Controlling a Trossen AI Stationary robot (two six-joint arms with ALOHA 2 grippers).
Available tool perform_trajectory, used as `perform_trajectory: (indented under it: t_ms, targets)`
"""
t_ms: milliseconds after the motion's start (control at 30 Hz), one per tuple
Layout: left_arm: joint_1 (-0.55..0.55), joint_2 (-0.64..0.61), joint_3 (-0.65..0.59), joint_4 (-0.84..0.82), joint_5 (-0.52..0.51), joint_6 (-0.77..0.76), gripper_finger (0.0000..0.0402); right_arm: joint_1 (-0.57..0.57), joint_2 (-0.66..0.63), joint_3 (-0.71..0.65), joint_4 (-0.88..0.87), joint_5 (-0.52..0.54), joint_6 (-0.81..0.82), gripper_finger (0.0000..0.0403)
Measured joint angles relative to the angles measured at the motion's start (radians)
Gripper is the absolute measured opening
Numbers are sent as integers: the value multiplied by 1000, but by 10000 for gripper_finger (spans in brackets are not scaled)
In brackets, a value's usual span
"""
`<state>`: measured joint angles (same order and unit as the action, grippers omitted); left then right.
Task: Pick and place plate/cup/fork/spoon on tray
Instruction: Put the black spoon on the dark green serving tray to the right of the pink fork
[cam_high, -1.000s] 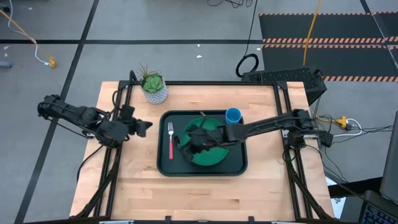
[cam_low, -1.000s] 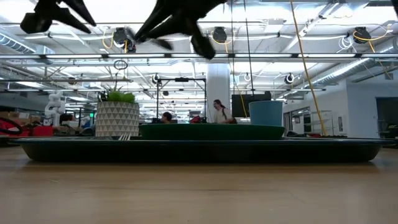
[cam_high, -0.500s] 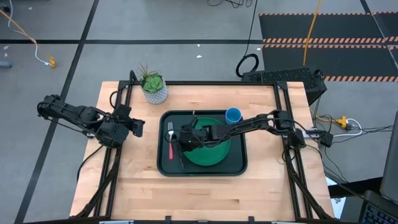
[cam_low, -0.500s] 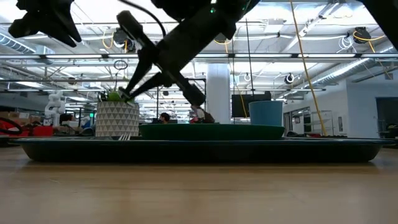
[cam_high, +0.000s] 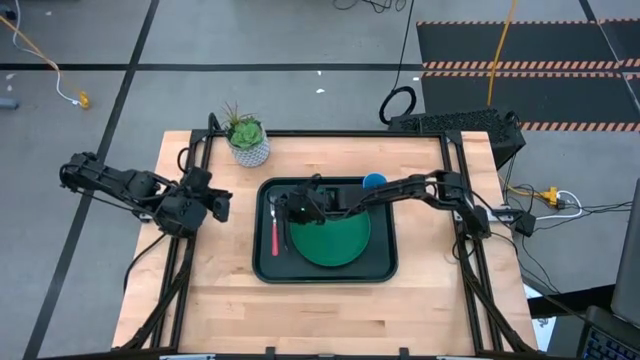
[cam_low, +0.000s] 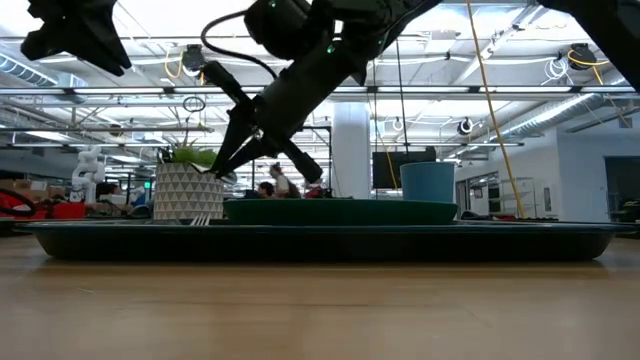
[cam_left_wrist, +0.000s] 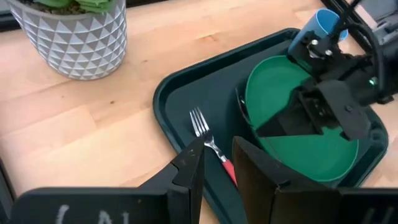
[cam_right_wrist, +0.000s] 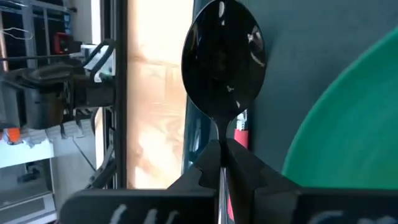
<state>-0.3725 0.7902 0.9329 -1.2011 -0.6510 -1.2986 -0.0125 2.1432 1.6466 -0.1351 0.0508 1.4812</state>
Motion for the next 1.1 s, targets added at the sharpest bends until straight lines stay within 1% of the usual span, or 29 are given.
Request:
perform_trajectory:
  t_ms: [133, 400, 833, 1100]
  targets:
    - [0, -5, 0, 0, 0, 26, 85, -7, 13, 0, 30, -2, 22, 0]
    - [2, -17, 0, -1, -3, 49, 85, 0, 78, 0, 75, -49, 85, 0]
    - [3, -21, 0, -2, -3, 60, 85, 0, 83, 0, 108, -52, 68, 0]
    - [3, -21, 0, -2, -3, 59, 85, -1, 83, 0, 102, -52, 52, 27]
